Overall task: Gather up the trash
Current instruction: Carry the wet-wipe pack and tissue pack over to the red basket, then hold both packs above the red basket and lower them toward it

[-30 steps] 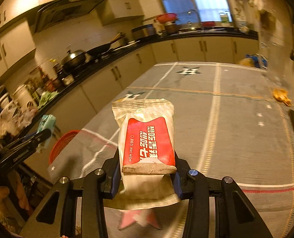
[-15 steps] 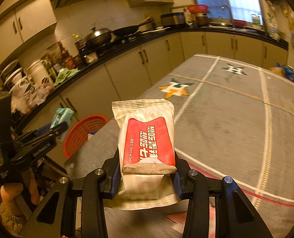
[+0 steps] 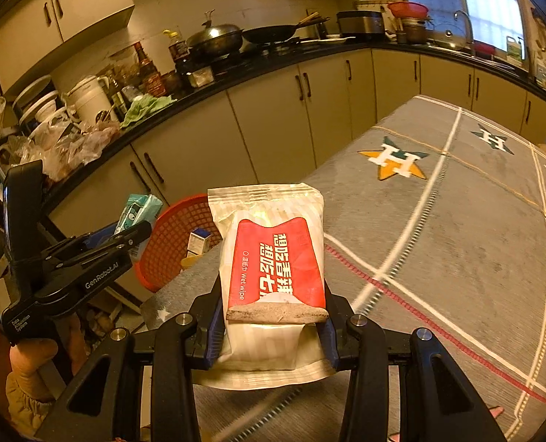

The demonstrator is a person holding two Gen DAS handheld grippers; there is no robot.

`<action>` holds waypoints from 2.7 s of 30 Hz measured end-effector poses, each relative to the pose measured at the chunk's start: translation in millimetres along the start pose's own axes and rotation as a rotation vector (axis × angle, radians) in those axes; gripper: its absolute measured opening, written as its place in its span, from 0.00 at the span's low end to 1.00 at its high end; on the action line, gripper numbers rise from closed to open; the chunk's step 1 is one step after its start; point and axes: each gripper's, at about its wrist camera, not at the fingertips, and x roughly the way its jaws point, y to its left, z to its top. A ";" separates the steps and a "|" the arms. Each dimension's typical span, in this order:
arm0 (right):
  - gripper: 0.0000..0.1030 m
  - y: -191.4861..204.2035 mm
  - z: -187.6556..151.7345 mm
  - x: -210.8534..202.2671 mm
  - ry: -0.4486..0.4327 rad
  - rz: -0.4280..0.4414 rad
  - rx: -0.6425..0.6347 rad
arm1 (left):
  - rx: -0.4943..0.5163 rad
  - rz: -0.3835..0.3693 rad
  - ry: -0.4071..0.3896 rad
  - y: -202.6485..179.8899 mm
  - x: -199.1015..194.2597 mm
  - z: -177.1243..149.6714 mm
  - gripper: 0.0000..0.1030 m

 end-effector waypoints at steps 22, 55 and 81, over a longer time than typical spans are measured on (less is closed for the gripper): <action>0.44 46.5 5.5 37.9 0.042 0.070 -0.058 | -0.073 -0.006 0.016 44.9 8.3 -4.7 0.36; 0.45 76.1 66.4 118.5 0.044 0.337 0.039 | 0.014 -0.011 -0.004 78.8 41.0 46.5 0.37; 0.45 62.2 66.2 167.1 0.084 0.420 0.165 | 0.044 0.055 0.070 73.7 88.6 28.0 0.37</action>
